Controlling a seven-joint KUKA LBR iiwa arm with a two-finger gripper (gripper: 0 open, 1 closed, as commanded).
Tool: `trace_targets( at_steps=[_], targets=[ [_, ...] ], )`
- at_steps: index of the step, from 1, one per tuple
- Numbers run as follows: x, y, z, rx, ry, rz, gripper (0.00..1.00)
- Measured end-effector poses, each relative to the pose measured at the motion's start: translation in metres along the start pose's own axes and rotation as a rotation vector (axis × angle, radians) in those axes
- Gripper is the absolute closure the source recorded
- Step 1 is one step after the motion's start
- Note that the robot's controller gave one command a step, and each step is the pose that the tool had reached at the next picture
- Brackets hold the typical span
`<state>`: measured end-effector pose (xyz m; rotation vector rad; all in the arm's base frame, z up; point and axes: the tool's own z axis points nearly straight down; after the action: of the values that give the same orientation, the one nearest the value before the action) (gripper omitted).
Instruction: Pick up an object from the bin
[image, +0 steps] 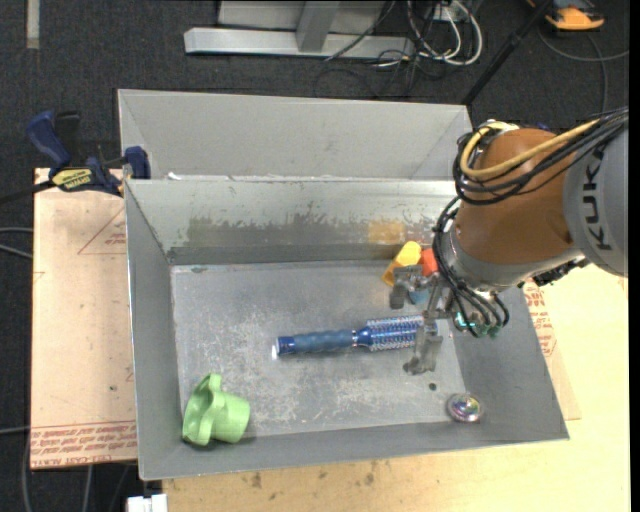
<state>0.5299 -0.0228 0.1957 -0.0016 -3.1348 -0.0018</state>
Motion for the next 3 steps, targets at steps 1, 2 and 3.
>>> trace_targets(
  at_steps=[1,2,3],
  targets=[
    [-0.0207,-0.0019,0.1288,0.000,-0.006,-0.002,0.00],
    [-0.0213,-0.0015,0.1287,0.000,-0.007,-0.002,0.00],
    [-0.0217,-0.0012,0.1285,-0.001,-0.008,-0.003,0.00]
  ],
)
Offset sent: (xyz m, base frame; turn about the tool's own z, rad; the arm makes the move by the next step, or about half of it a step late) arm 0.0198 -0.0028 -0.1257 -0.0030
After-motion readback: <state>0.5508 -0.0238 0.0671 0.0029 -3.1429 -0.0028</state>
